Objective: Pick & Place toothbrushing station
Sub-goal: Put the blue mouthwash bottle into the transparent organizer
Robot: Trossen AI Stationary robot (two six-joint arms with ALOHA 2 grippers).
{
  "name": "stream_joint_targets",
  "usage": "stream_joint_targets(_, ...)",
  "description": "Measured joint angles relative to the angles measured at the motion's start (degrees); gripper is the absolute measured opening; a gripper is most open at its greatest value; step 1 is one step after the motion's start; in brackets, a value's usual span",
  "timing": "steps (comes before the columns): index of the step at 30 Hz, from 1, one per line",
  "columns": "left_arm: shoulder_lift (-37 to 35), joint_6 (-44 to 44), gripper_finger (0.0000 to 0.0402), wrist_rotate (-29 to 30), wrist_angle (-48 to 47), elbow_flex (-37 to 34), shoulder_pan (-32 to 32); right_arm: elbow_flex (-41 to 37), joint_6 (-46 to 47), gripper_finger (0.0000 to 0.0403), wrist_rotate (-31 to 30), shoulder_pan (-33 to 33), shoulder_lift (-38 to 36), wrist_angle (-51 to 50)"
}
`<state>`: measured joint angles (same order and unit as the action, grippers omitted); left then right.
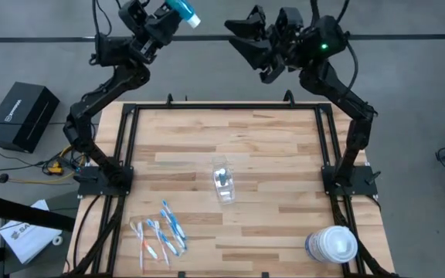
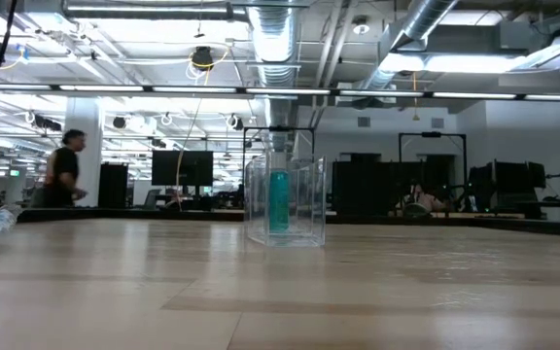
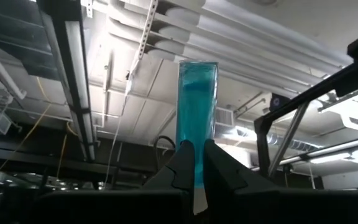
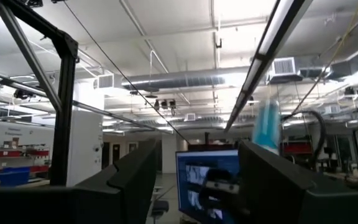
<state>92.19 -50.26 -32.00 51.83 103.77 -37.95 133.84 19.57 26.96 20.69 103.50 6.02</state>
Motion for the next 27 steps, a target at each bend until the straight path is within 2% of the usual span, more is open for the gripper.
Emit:
stream_joint_targets(12, 0.0, 0.2, 0.0005, 0.5, 0.1, 1.3, 3.2, 0.0, 1.4, 0.0214, -1.4, -2.7, 0.8, -0.6)
stream_joint_targets(19, 0.0, -2.5, 0.0005, -0.1, 0.0, 1.3, 3.2, 0.0, 3.2, 0.0214, -1.3, -2.5, 0.8, -1.4)
stream_joint_targets(27, 0.0, -3.0, 0.0005, -1.2, -1.4, 1.3, 3.2, 0.0, 3.0, 0.0214, -0.4, 0.0, 1.7, -6.7)
